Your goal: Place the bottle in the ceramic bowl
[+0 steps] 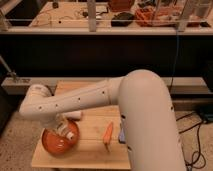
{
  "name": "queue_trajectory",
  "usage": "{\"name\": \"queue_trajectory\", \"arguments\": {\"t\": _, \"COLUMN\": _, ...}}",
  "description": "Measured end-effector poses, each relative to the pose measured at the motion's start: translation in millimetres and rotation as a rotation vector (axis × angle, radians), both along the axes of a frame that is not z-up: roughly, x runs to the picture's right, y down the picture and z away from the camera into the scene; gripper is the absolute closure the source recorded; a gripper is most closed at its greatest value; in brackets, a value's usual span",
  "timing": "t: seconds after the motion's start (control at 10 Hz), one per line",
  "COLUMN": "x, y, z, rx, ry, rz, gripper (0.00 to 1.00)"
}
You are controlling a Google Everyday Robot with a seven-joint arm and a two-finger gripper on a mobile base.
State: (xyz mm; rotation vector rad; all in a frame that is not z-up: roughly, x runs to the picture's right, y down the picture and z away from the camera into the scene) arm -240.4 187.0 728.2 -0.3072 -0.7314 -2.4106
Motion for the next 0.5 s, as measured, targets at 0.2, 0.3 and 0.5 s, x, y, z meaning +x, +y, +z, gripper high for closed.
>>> {"name": "queue_trajectory", "arguments": {"t": 0.2, "x": 0.1, "y": 0.1, "z": -0.5, "rx": -0.002, "ry": -0.002, "rz": -0.005, "gripper": 0.42}}
{"name": "queue_trajectory", "arguments": {"t": 0.3, "x": 0.3, "y": 0.1, "z": -0.7, "rx": -0.004, "ry": -0.003, "rz": -0.009, "gripper": 0.42}}
{"name": "queue_trajectory", "arguments": {"t": 0.5, "x": -0.3, "y": 0.5, "z": -1.3, "rx": -0.006, "ry": -0.006, "rz": -0.016, "gripper": 0.42}}
